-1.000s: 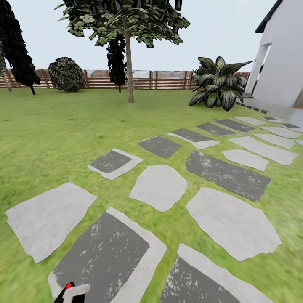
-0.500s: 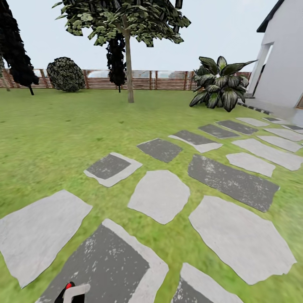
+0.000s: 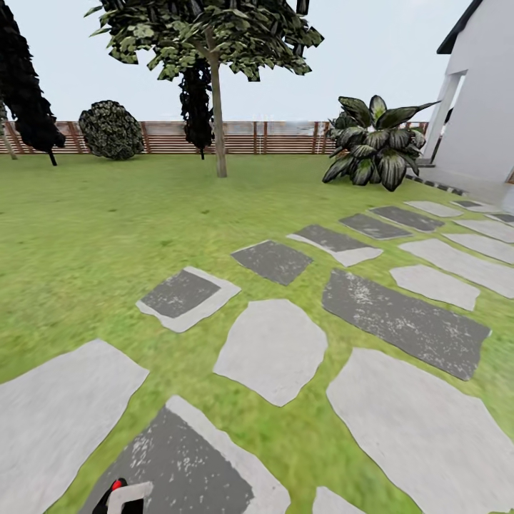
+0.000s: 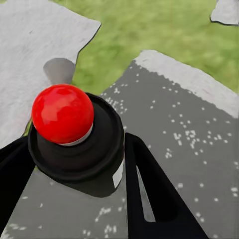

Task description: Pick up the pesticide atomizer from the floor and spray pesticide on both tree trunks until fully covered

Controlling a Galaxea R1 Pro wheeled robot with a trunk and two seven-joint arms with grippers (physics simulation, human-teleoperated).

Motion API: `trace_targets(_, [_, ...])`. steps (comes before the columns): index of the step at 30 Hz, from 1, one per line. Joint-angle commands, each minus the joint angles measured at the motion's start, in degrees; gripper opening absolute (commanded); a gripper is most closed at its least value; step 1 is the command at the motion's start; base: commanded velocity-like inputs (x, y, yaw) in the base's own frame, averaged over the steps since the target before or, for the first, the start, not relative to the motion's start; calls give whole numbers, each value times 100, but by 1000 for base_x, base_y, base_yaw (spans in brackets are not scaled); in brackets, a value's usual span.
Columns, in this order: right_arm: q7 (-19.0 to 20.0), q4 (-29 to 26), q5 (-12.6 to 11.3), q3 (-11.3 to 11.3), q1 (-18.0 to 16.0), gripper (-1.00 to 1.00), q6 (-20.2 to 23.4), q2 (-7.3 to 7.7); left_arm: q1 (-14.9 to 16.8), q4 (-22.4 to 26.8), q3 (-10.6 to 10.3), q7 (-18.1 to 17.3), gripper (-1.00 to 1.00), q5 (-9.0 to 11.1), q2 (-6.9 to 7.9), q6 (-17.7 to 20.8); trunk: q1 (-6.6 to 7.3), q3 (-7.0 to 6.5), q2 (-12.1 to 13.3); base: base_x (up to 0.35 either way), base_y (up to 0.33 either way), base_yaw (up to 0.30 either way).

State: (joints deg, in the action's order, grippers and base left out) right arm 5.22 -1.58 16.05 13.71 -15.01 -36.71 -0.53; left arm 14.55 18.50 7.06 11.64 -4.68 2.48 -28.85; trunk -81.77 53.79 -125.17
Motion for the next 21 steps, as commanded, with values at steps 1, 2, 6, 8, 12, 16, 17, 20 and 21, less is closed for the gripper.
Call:
trace_targets(1, [40, 0, 12, 49, -2, 100, -12, 0, 4, -4, 19, 24, -100, -51, -2, -15, -2, 5, -2, 337, 0, 0])
trace_targets(2, [40, 0, 12, 50, -2, 100, -12, 0, 4, -4, 19, 24, -100, -51, -2, -15, -2, 5, -2, 337, 0, 0])
trace_targets(6, [40, 0, 12, 51, -2, 100, -12, 0, 4, -4, 15, 36, -100, -55, -2, -15, -2, 5, -2, 337, 0, 0])
trace_targets(8, [40, 0, 12, 51, -2, 100, -12, 0, 4, -4, 19, 39, -100, -54, -2, -15, -2, 5, -2, 337, 0, 0])
trace_targets(12, [40, 0, 12, 52, -2, 100, -12, 0, 4, 1, 28, 63, -100, -52, -2, -15, -2, 5, -2, 337, 0, 0])
trace_targets(16, [40, 0, 12, 51, -2, 100, -12, 0, 4, 4, 31, 74, -100, -51, -2, -15, -2, 5, -2, 337, 0, 0])
trace_targets(17, [40, 0, 12, 52, -2, 100, -12, 0, 4, 4, 32, 74, -100, -51, -2, -15, -2, 5, -2, 337, 0, 0])
trace_targets(20, [40, 0, 12, 49, -2, 100, -12, 0, 4, 4, 34, 75, -100, -51, -2, -15, -2, 5, -2, 337, 0, 0])
trace_targets(21, [40, 0, 12, 49, -2, 100, -12, 0, 4, 4, 33, 75, -100, -51, -2, -15, -2, 5, -2, 337, 0, 0])
